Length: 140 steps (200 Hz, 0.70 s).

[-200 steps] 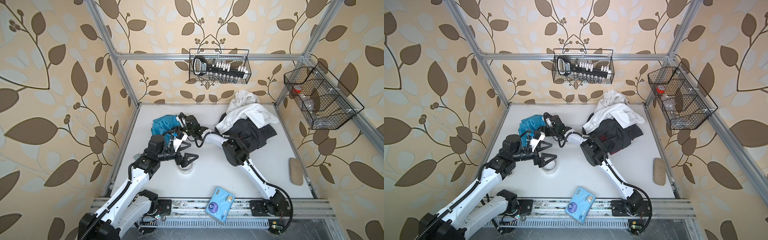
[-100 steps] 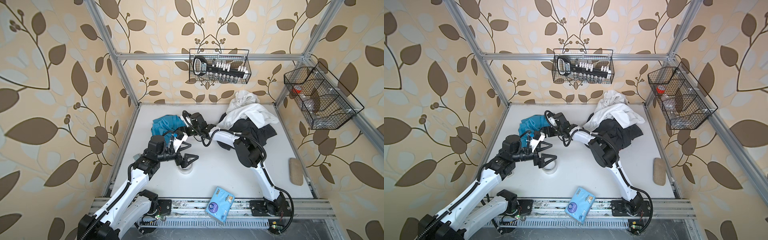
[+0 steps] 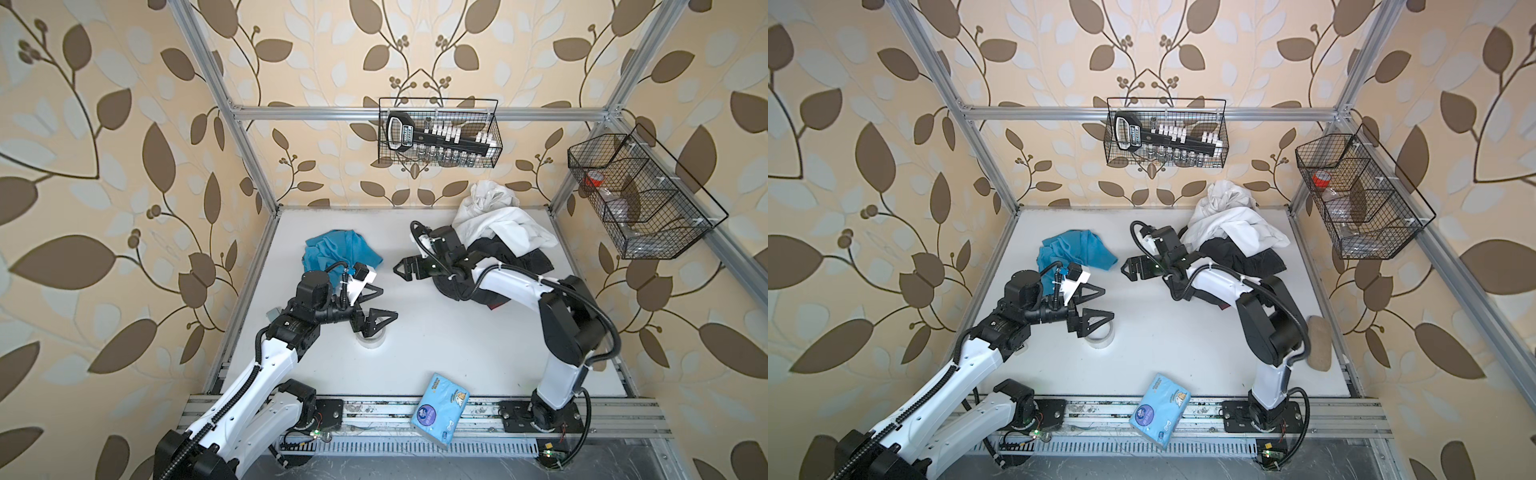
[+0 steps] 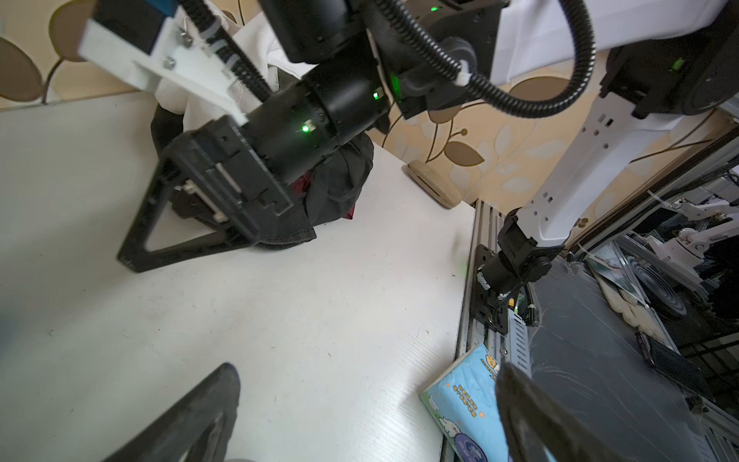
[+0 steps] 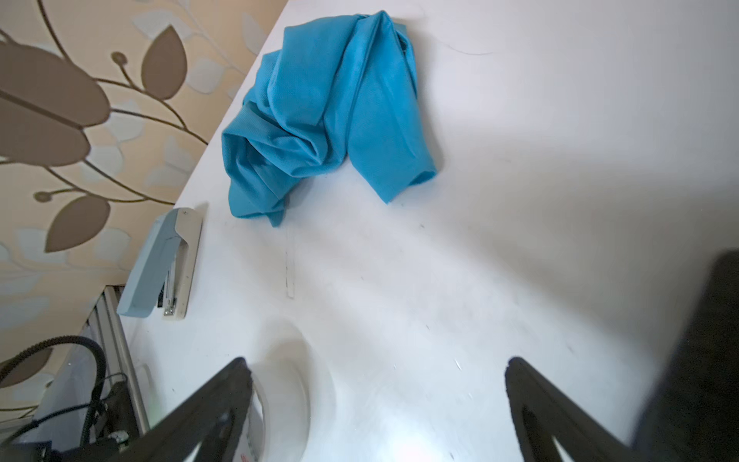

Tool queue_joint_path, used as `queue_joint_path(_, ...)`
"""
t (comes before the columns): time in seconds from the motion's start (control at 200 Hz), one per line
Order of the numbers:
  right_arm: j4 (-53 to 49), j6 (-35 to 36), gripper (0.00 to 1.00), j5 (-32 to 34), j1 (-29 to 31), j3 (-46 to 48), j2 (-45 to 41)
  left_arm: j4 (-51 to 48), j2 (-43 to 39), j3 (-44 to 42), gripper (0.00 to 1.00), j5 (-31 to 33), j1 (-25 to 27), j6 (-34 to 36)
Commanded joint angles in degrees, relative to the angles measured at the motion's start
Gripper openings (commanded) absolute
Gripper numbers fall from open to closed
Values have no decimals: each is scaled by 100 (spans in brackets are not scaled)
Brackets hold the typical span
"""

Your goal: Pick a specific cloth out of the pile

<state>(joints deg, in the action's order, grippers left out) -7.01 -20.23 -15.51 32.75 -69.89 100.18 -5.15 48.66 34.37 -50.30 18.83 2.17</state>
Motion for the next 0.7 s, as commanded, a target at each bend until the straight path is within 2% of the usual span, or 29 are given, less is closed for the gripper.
queue_joint_path(0.0,-176,283,100,504,-71,644,-759,5,-66,35,99,27,51,143)
queue_joint_path(0.2,-284,347,100,884,-569,1621,-2048,-82,-63,43,99,209,94,147)
queue_joint_path(0.41,-352,353,100,1177,-1259,2188,-3242,-281,-68,103,99,686,197,159)
queue_joint_path(0.555,-328,342,100,1804,-1587,2533,-3830,-415,-98,140,99,1526,270,56)
queue_joint_path(0.695,-147,121,100,2548,-1941,2874,-4081,-371,-236,45,99,3119,270,-242)
